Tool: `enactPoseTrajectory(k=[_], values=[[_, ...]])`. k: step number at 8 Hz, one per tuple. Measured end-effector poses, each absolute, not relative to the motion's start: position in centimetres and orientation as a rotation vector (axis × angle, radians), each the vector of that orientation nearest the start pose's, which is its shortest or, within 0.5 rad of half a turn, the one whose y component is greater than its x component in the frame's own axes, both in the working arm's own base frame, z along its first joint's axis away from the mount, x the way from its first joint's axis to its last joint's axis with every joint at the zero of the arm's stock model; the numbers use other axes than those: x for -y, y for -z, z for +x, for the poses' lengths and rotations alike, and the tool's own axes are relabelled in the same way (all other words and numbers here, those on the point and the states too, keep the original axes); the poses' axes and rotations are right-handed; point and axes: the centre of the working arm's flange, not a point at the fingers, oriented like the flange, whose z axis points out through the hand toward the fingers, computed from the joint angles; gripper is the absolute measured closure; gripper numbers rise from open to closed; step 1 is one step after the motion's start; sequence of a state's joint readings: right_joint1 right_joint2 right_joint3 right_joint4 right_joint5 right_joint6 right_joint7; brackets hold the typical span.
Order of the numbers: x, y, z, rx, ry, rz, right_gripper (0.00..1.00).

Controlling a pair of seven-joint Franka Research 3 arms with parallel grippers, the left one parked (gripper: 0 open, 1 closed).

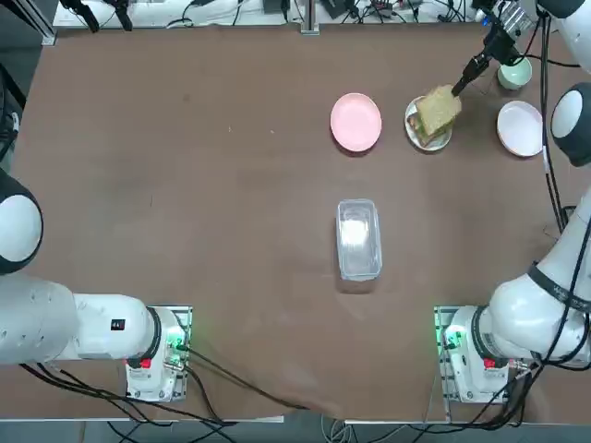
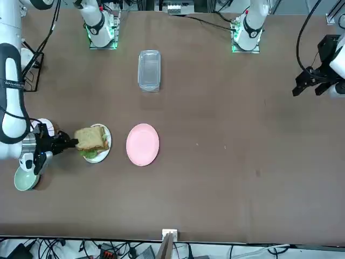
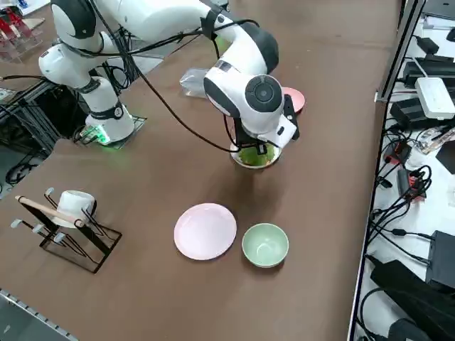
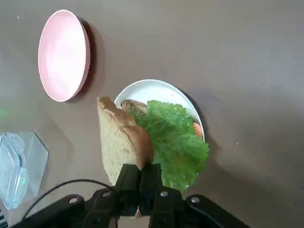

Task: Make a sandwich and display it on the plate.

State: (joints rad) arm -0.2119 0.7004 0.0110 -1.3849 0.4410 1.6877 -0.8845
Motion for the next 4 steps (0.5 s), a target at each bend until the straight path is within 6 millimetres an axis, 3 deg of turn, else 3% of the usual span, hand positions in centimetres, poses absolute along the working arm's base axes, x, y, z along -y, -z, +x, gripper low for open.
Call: enactPoseTrajectory(k=[4], values=[[9.8, -26.7, 67.9, 0.675, -0.171, -2.467, 0.97]])
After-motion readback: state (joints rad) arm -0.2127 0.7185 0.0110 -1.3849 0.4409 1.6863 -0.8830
